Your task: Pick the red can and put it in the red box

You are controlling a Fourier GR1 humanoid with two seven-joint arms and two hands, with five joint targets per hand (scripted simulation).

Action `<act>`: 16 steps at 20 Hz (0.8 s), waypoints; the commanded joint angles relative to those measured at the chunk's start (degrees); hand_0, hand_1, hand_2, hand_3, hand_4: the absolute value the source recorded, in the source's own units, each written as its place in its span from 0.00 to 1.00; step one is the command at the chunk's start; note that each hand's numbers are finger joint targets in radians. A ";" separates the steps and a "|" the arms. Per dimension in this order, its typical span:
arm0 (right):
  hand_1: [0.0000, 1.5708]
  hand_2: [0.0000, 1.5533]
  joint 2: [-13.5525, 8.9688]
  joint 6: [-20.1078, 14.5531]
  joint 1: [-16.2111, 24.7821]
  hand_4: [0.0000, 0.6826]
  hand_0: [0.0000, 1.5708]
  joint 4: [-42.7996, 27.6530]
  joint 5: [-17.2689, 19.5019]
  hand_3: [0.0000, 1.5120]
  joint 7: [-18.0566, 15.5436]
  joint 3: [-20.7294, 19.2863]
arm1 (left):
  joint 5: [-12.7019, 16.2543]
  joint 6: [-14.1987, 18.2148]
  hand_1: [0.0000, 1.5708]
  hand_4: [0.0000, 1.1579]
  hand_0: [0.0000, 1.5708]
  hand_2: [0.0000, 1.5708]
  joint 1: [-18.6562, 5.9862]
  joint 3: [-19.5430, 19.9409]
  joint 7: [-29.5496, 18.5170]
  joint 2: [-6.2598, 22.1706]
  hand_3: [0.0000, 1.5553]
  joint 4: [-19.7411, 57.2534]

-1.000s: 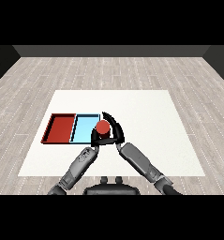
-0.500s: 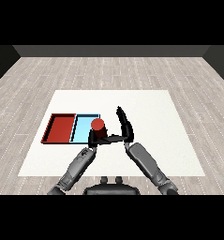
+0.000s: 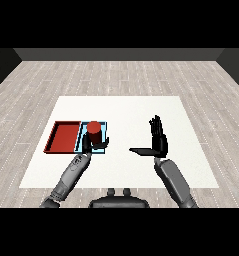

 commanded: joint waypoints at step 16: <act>0.00 0.00 -6.62 3.40 11.47 0.00 0.00 2.66 -0.53 0.00 -0.66 -10.44 | -3.86 -8.25 1.00 0.94 1.00 0.99 -14.33 15.88 4.24 17.82 0.94 34.04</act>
